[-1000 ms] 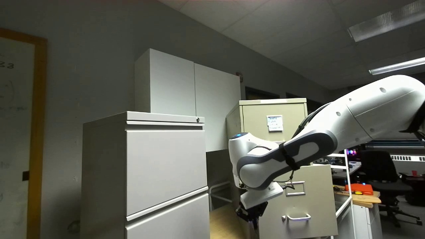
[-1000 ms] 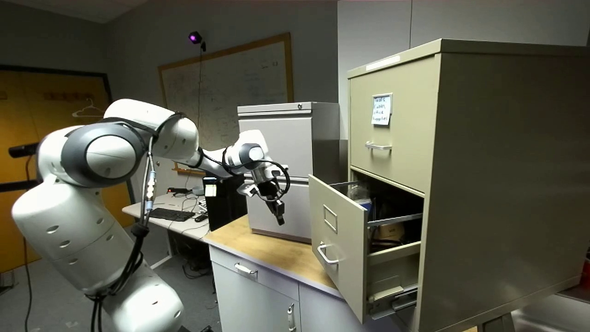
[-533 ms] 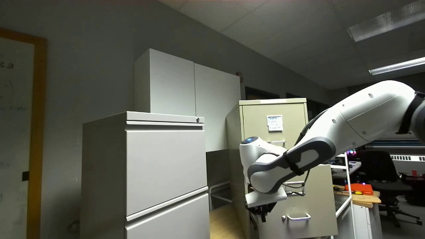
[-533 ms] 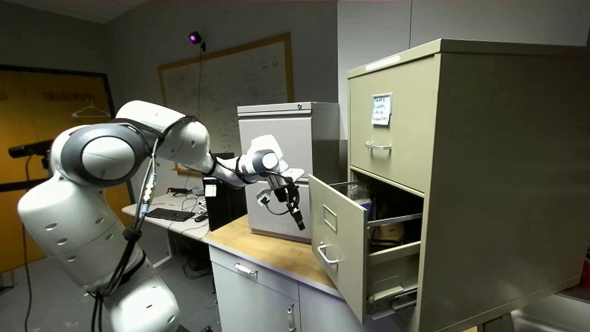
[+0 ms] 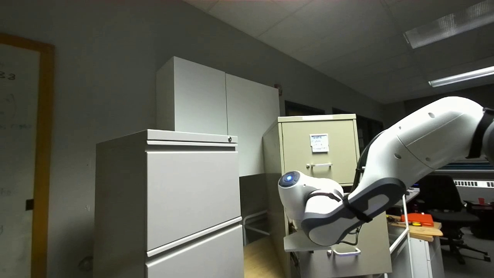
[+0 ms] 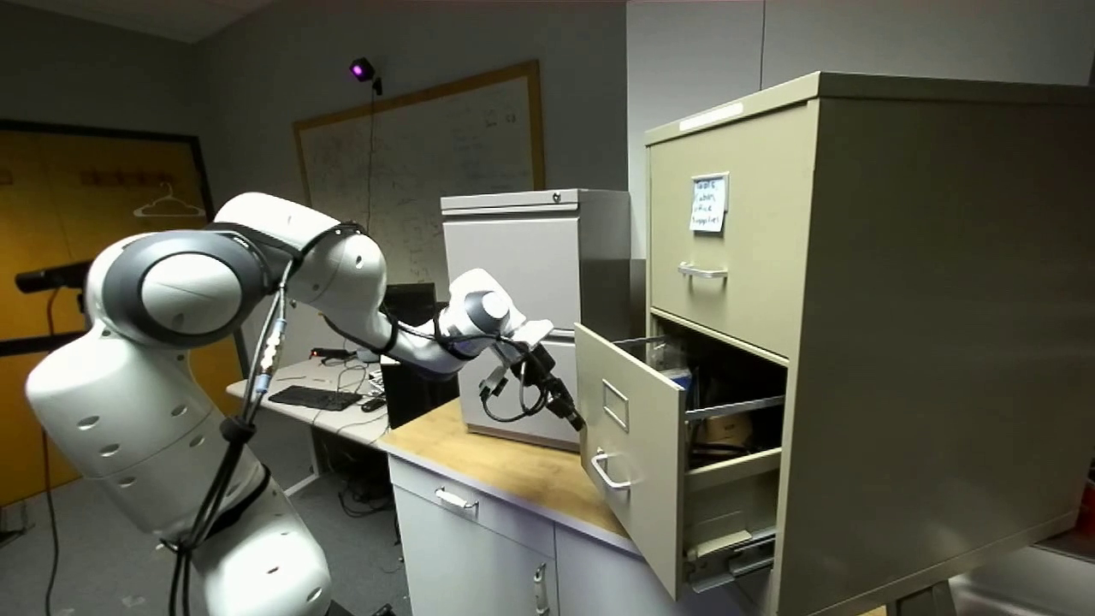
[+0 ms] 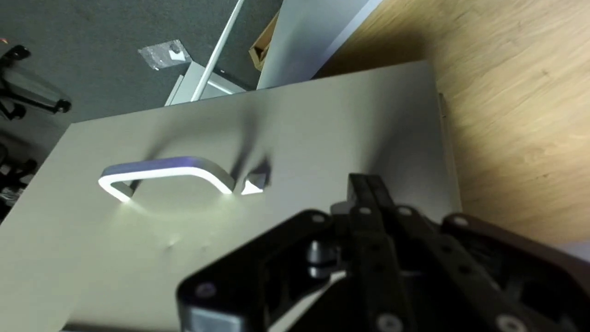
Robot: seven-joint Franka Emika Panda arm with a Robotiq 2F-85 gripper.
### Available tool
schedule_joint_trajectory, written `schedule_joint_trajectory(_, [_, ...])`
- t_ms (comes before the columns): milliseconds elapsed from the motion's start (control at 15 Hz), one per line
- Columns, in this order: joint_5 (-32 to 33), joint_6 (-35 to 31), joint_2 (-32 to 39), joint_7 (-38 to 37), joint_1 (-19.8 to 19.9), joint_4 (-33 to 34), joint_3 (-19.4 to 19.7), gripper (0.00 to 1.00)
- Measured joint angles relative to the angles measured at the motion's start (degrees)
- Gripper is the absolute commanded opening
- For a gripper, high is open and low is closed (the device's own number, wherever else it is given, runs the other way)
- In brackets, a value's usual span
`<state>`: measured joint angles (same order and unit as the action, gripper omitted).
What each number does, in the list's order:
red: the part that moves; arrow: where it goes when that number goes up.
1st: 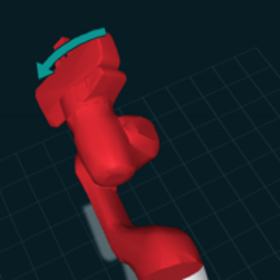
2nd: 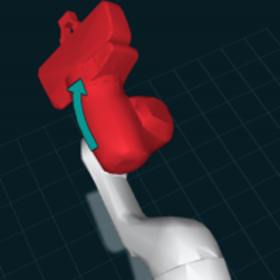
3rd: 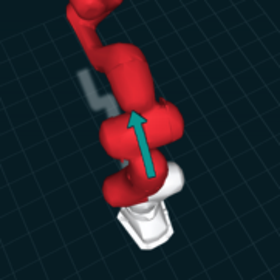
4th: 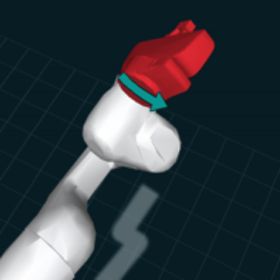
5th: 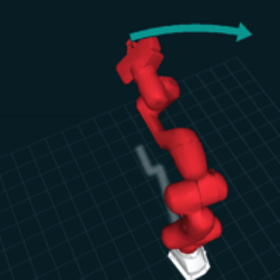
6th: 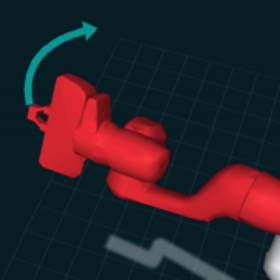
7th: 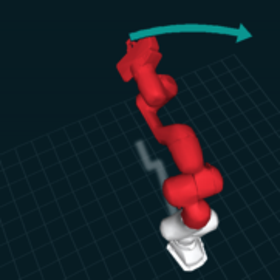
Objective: Close the bottom drawer on the right
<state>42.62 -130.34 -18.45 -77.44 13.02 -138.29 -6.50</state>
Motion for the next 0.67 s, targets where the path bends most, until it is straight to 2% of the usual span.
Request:
schedule_joint_trajectory(400, [19.8, -0.1, 0.7, -25.8, -2.2, -3.5, -1.2, 0.0])
schedule_joint_trajectory(667, [32.5, 3.6, 4.4, -41.3, -4.1, -3.1, -1.0, 0.0])
